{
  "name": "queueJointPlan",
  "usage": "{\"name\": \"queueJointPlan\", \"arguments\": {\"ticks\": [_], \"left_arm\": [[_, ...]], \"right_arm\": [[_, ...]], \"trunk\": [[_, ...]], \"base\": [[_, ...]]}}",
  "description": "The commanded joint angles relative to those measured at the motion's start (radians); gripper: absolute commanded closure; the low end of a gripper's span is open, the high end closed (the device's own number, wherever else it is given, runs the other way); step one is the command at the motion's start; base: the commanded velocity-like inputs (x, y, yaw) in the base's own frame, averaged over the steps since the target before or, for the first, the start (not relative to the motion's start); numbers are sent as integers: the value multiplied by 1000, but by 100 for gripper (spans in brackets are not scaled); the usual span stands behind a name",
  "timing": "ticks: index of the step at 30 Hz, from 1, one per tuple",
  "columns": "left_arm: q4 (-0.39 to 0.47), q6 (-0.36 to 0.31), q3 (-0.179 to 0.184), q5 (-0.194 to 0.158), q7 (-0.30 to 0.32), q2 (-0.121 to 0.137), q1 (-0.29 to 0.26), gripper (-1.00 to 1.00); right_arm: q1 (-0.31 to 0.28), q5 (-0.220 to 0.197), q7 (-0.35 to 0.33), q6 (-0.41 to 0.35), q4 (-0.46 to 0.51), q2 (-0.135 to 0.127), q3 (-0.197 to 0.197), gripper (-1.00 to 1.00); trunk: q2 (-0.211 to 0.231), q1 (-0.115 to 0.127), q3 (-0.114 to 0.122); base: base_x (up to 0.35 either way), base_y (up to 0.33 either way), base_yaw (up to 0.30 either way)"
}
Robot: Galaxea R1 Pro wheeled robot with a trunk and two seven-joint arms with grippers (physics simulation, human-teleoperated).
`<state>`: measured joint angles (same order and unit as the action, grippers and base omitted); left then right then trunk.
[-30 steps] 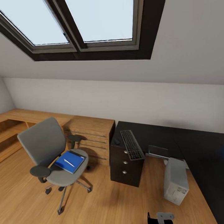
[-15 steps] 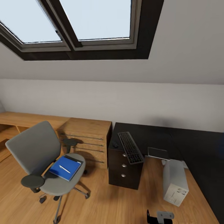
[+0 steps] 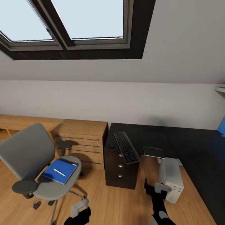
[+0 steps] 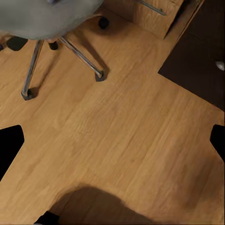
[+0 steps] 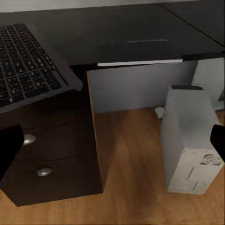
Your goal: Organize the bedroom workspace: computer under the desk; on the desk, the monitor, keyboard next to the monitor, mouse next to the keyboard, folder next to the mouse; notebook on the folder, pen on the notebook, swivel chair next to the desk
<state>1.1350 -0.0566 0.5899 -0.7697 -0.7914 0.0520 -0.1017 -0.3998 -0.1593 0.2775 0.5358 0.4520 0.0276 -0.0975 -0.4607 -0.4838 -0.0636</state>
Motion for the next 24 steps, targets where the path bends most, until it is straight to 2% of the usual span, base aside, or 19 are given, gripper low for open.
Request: {"name": "queueJointPlan", "arguments": {"ticks": [1,2,4,5,6,8,9,10,11,12,13,14,16,17,20,24], "left_arm": [[54,-58,-18,-2,-18,1,-1,-100],[78,-86,-29,-2,-22,1,-1,-100],[171,-191,-61,-2,-33,-4,-1,-100],[193,-211,-66,-2,-35,-5,-2,-100],[234,-241,-74,-2,-37,-6,-2,-100],[269,-262,-82,-2,-38,-7,-2,-100],[300,-275,-90,-2,-38,-7,-2,-100],[317,-280,-96,-3,-38,-8,-2,-100],[343,-287,-103,-4,-38,-8,-2,-100],[352,-289,-107,-5,-38,-8,-3,-100],[366,-293,-112,-6,-38,-8,-3,-100],[370,-294,-113,-7,-38,-9,-3,-100],[367,-294,-113,-9,-40,-9,-3,-100],[351,-293,-113,-8,-40,-9,-3,-100],[318,-290,-114,-5,-40,-8,-3,-100],[308,-288,-114,-3,-37,-5,-3,-100]], "right_arm": [[-2,-78,4,-37,44,-1,-5,-100],[-3,-115,2,-62,66,-1,-4,-100],[-4,-278,-15,-172,149,-3,-1,-100],[-4,-319,-22,-201,169,-5,0,-100],[-5,-400,-42,-255,208,-8,2,-100],[-6,-475,-63,-304,245,-11,3,-100],[-6,-546,-84,-348,283,-18,4,-100],[-6,-585,-93,-370,303,-24,4,-100],[-6,-652,-107,-408,337,-36,5,-100],[-6,-685,-112,-424,353,-42,5,-100],[-7,-750,-121,-453,378,-53,6,-100],[-7,-782,-125,-467,388,-58,6,-100],[-7,-912,-159,-522,403,-73,5,-100],[-7,-962,-179,-545,395,-78,4,-100],[-7,-1027,-219,-593,363,-91,5,-100],[-7,-1055,-268,-648,347,-114,6,-100]], "trunk": [[-9,-5,-6],[-16,-8,-9],[-30,-16,-15],[-37,-20,-18],[-44,-24,-21],[-58,-31,-28],[-65,-35,-31],[-72,-39,-34],[-79,-43,-37],[-86,-47,-40],[-93,-51,-43],[-100,-54,-46],[-114,-62,-53],[-121,-66,-56],[-142,-77,-65],[-170,-93,-78]], "base": [[0,0,0],[0,0,0],[0,0,0],[0,0,0],[0,0,0],[0,0,0],[0,0,0],[0,0,0],[0,0,0],[0,0,0],[0,0,0],[0,0,0],[0,0,0],[0,0,0],[0,0,0],[0,0,0]]}}
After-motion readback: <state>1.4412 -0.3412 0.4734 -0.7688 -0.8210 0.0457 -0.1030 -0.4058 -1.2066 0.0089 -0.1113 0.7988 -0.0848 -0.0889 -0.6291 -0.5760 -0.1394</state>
